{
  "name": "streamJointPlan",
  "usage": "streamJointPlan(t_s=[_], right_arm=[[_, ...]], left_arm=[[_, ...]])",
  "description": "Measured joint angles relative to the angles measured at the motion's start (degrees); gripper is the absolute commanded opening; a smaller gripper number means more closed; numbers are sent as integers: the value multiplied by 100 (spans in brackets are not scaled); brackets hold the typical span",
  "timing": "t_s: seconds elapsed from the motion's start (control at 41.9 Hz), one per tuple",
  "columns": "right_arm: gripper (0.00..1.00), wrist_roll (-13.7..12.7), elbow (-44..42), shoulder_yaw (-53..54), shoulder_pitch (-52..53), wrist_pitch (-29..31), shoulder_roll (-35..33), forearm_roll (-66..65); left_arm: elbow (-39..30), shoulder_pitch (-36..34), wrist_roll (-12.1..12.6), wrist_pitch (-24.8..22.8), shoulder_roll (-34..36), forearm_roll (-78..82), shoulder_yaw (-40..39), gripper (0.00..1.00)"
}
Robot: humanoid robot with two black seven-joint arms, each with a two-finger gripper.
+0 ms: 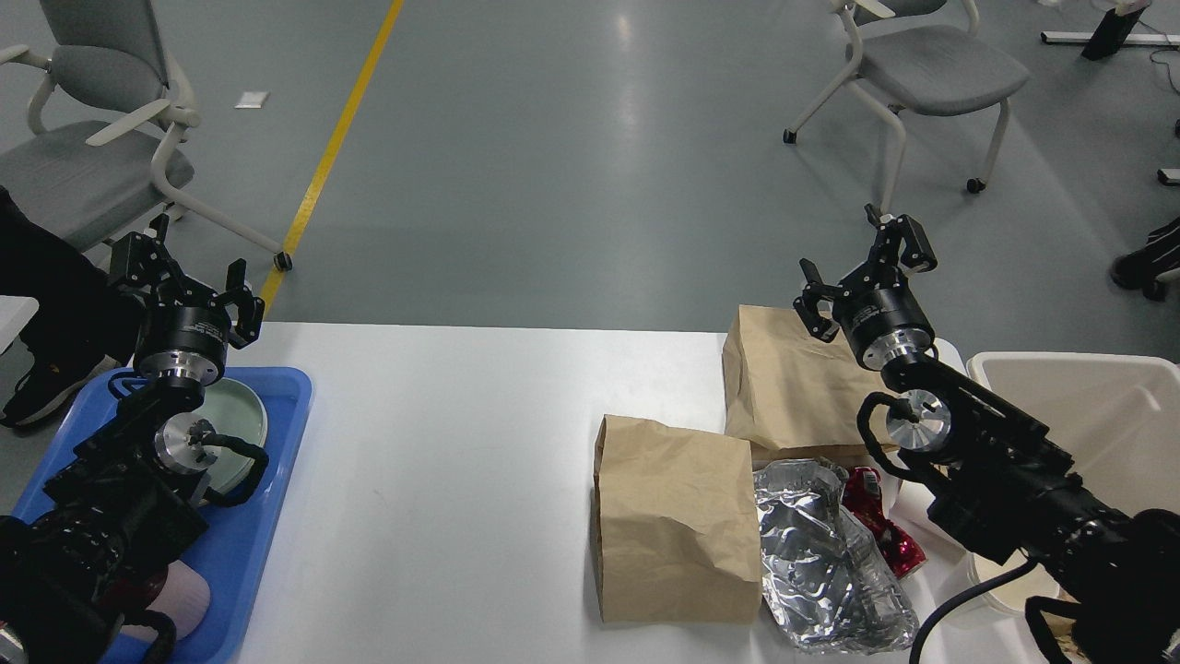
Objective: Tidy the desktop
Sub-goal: 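Raise the right gripper away from the paper bag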
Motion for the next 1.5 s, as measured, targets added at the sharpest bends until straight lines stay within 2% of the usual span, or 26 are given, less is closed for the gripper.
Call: streamJointPlan(t_s=[0.358,0.908,1.218,1.362,1.505], right_arm=[[100,0,-12,106,-46,-40,-589,2],[100,18,-3,104,-291,-41,-589,1],[100,28,102,-33,131,45,-618,-38],[100,20,120,-1033,653,72,-723,-385],[100,-6,97,-3400,1628,70,-807,-857]], left_arm=[[0,0,0,0,0,0,0,97],[0,0,-9,0,0,1,0,97],[2,0,-8,0,0,1,0,97],[2,0,-8,0,0,0,0,97],[2,0,-8,0,0,1,0,97]])
